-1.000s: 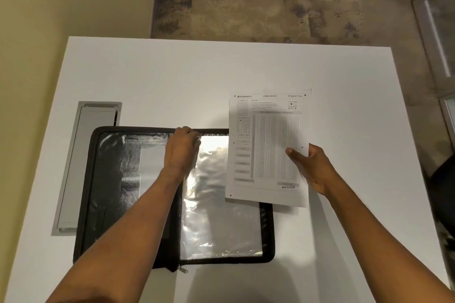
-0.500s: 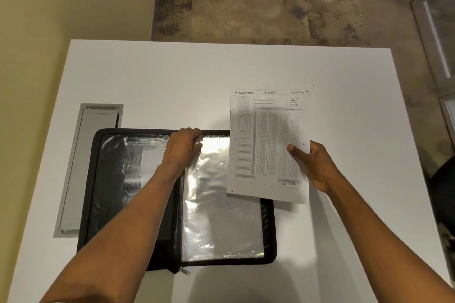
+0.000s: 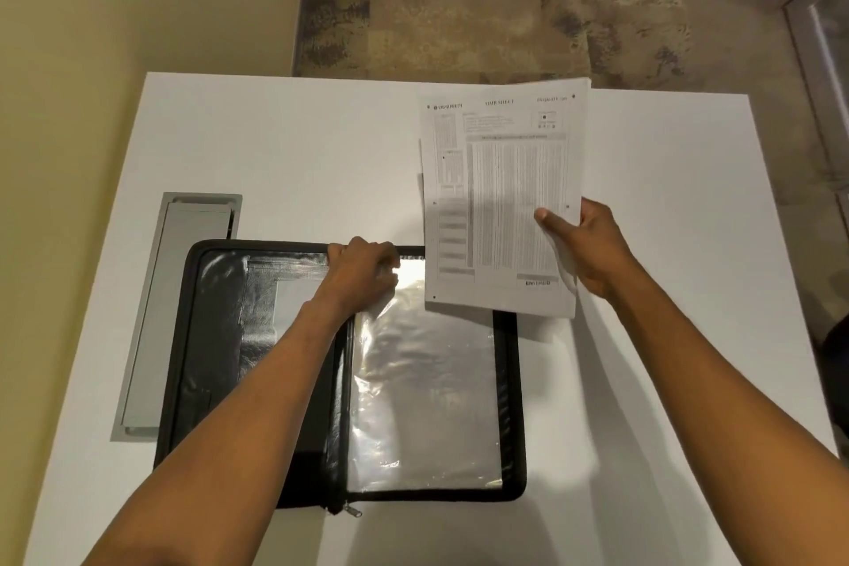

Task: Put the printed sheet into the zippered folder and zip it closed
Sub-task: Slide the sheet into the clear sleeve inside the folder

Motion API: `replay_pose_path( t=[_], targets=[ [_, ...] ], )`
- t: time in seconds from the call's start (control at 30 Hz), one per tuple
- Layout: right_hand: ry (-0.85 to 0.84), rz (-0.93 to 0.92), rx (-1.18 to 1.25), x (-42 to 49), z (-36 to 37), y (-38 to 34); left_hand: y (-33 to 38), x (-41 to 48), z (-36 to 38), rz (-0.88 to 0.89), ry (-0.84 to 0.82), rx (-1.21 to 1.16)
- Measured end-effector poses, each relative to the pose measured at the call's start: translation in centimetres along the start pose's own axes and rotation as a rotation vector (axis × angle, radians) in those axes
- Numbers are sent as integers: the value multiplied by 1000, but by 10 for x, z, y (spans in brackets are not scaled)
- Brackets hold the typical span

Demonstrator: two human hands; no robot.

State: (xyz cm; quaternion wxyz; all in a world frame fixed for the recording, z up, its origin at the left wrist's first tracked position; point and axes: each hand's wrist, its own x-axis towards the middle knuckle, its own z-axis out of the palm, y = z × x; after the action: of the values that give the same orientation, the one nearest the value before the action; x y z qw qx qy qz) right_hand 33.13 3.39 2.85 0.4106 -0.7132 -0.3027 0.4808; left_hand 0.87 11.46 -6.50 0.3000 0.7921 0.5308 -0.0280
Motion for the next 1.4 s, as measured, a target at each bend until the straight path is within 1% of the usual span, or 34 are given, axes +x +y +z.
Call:
replay_pose_path(
  t=[0.17,0.33,0.5,0.6,0.73,0.83,1.07,1.2,1.4],
  targets=[
    [-14,-100,-42,33,16,-36,0,4,2,-29,49,65],
    [-78,-170,-97,59,39,-63,-3,-2,2,-61,127,-61],
    [-162,-196,-190,77,59,-79,-5,-10,2,-54,149,-181],
    [-219,-187,-231,83,68,-82,-4,-12,0,-34,166,-256],
    [-275,-164,-274,89,77,-80,-3,-16,0,23,214,-265],
    [-307,-157,-295,95,83,-77,-5,-17,2,28,233,-279],
    [-423,-103,-250,114,93,-64,-9,-13,13,45,264,-275],
    [-477,-58,-207,128,102,-46,-2,-12,18,36,240,-235],
    [-502,23,-121,144,113,-11,39,-10,24,105,159,-180]
  ],
)
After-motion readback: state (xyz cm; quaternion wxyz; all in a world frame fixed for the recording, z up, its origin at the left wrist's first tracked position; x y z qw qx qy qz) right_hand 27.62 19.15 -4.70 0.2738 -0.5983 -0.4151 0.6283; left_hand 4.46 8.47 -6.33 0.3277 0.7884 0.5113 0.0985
